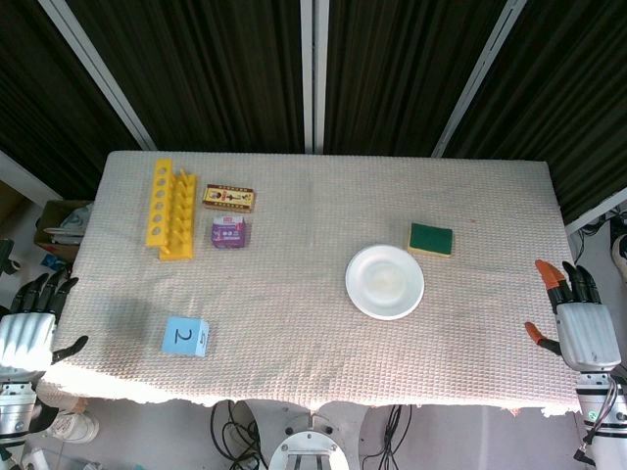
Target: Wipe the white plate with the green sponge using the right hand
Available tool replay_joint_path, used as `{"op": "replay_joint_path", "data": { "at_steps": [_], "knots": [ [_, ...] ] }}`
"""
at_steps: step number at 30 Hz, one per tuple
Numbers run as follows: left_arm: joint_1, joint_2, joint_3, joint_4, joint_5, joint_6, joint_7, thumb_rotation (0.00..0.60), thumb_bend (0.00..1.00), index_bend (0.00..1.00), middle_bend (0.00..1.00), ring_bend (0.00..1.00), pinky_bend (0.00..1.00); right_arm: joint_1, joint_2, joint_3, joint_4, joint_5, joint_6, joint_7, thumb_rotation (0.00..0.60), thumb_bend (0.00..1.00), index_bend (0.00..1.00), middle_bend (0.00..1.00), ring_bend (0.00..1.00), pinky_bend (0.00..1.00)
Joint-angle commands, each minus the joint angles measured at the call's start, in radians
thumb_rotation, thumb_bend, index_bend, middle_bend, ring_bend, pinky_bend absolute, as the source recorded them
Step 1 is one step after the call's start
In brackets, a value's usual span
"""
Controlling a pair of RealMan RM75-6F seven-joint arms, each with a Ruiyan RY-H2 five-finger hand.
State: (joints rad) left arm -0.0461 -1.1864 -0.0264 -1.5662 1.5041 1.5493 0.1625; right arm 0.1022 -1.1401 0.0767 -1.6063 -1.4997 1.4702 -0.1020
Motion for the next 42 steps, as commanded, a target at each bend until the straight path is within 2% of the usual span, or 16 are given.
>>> {"op": "replay_joint_path", "data": {
  "at_steps": [1, 6, 10, 13, 17, 24, 28, 32, 36, 42],
  "knots": [
    [0.0, -0.001, 0.001, -0.001, 0.0, -0.003, 0.002, 0.6, 0.11, 0.13, 0.07, 0.07, 0.14, 0.005, -0.001, -0.001, -0.002, 0.001, -0.009, -0.004, 0.6, 0.1, 0.0, 0.14, 0.0, 0.0],
    [0.003, 0.0, 0.003, -0.001, 0.004, -0.001, 0.004, 0.6, 0.11, 0.13, 0.07, 0.07, 0.14, 0.026, -0.005, 0.003, 0.007, 0.002, -0.039, 0.013, 0.6, 0.1, 0.0, 0.14, 0.0, 0.03],
    [0.005, 0.001, 0.004, -0.005, 0.012, 0.006, 0.001, 0.6, 0.11, 0.13, 0.07, 0.07, 0.14, 0.087, -0.009, 0.039, 0.047, 0.033, -0.124, 0.086, 0.6, 0.1, 0.02, 0.18, 0.0, 0.08],
    [0.006, 0.001, 0.005, -0.006, 0.021, 0.01, 0.0, 0.6, 0.11, 0.13, 0.07, 0.07, 0.14, 0.156, -0.032, 0.075, 0.114, 0.085, -0.227, 0.119, 0.6, 0.1, 0.05, 0.19, 0.0, 0.1],
    [0.006, 0.003, 0.007, -0.014, 0.02, 0.006, 0.006, 0.6, 0.11, 0.13, 0.07, 0.07, 0.14, 0.257, -0.114, 0.115, 0.244, 0.158, -0.368, 0.112, 0.6, 0.11, 0.11, 0.21, 0.01, 0.11],
    [0.001, 0.01, 0.006, -0.034, 0.007, -0.015, 0.021, 0.6, 0.11, 0.14, 0.07, 0.07, 0.14, 0.394, -0.296, 0.13, 0.496, 0.22, -0.548, 0.101, 0.6, 0.12, 0.16, 0.22, 0.01, 0.11],
    [-0.006, 0.013, 0.001, -0.041, -0.007, -0.032, 0.029, 0.6, 0.11, 0.14, 0.07, 0.07, 0.14, 0.443, -0.394, 0.138, 0.604, 0.233, -0.592, 0.141, 0.6, 0.12, 0.19, 0.22, 0.01, 0.11],
    [-0.011, 0.015, -0.002, -0.042, -0.015, -0.045, 0.031, 0.6, 0.11, 0.14, 0.07, 0.07, 0.14, 0.484, -0.464, 0.144, 0.697, 0.225, -0.61, 0.175, 0.6, 0.12, 0.26, 0.22, 0.01, 0.11],
    [-0.014, 0.017, -0.004, -0.041, -0.02, -0.05, 0.029, 0.6, 0.11, 0.14, 0.07, 0.07, 0.14, 0.524, -0.518, 0.146, 0.774, 0.216, -0.629, 0.189, 0.6, 0.13, 0.32, 0.22, 0.01, 0.11],
    [-0.011, 0.019, -0.002, -0.035, -0.025, -0.051, 0.022, 0.6, 0.11, 0.14, 0.07, 0.07, 0.14, 0.562, -0.573, 0.144, 0.847, 0.209, -0.646, 0.209, 0.6, 0.13, 0.34, 0.22, 0.01, 0.11]
  ]
}}
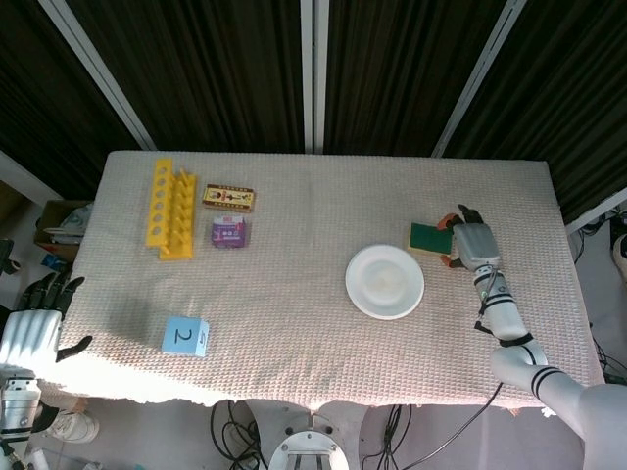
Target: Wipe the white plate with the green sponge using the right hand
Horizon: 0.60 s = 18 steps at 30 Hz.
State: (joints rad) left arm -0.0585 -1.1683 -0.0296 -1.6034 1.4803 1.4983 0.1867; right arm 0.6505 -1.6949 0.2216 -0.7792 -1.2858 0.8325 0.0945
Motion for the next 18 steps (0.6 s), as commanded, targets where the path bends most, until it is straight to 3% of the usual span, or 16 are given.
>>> {"op": "replay_joint_path", "data": {
  "at_steps": [1, 18],
  "knots": [
    [0.002, 0.002, 0.001, 0.003, -0.002, 0.001, -0.005, 0.6, 0.11, 0.14, 0.07, 0.07, 0.14, 0.017, -0.023, -0.002, 0.026, -0.006, -0.01, 0.016, 0.6, 0.13, 0.34, 0.22, 0.01, 0.11],
    [0.011, 0.017, 0.011, -0.006, -0.01, -0.007, -0.018, 0.6, 0.11, 0.14, 0.07, 0.07, 0.14, 0.012, -0.021, -0.037, 0.053, -0.037, -0.003, 0.099, 0.6, 0.21, 0.45, 0.28, 0.06, 0.14]
  ]
}}
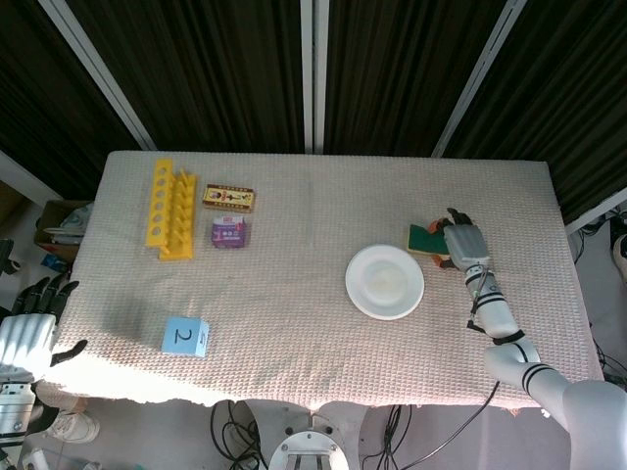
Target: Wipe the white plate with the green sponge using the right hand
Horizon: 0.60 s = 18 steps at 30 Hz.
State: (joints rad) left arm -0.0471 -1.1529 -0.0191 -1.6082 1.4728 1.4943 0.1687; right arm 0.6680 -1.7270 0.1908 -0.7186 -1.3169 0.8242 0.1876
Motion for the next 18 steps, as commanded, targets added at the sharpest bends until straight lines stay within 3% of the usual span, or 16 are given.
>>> {"op": "replay_joint_path", "data": {
  "at_steps": [1, 6, 12, 18],
  "knots": [
    [-0.002, 0.002, 0.001, -0.003, -0.003, -0.007, 0.001, 0.6, 0.11, 0.14, 0.07, 0.07, 0.14, -0.008, 0.016, -0.009, -0.012, -0.01, 0.011, 0.008, 0.6, 0.21, 0.44, 0.28, 0.06, 0.14],
    [-0.007, 0.005, 0.003, -0.011, -0.002, -0.018, 0.004, 0.6, 0.11, 0.14, 0.07, 0.07, 0.14, -0.021, 0.032, -0.021, -0.025, -0.04, 0.068, 0.028, 0.6, 0.22, 0.48, 0.31, 0.1, 0.15],
    [-0.011, 0.014, 0.005, -0.026, -0.011, -0.033, 0.012, 0.6, 0.11, 0.14, 0.07, 0.07, 0.14, -0.033, 0.044, -0.037, -0.022, -0.08, 0.139, 0.047, 0.6, 0.26, 0.66, 0.38, 0.18, 0.21],
    [-0.014, 0.02, 0.005, -0.037, -0.012, -0.039, 0.018, 0.6, 0.11, 0.15, 0.07, 0.07, 0.14, -0.046, 0.042, -0.051, -0.001, -0.133, 0.254, 0.078, 0.6, 0.29, 0.81, 0.47, 0.3, 0.32]
  ]
}}
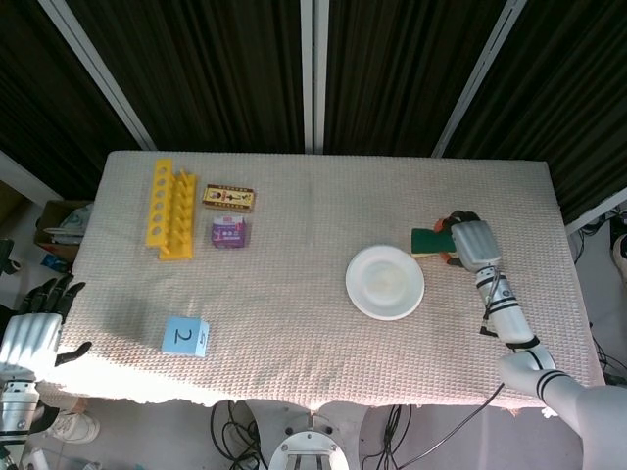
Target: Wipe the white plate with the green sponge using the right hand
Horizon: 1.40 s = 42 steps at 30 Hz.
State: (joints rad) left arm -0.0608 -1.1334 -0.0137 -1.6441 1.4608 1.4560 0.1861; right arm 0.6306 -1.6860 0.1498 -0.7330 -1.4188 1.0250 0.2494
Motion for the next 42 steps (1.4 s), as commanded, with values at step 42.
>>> {"op": "replay_joint_path", "data": {
  "at_steps": [42],
  "knots": [
    [0.002, -0.02, 0.006, 0.022, 0.005, 0.001, -0.022, 0.6, 0.11, 0.15, 0.07, 0.07, 0.14, -0.001, -0.039, -0.223, 0.07, -0.344, 0.3, -0.101, 0.6, 0.48, 0.99, 0.62, 0.47, 0.45]
  ]
}}
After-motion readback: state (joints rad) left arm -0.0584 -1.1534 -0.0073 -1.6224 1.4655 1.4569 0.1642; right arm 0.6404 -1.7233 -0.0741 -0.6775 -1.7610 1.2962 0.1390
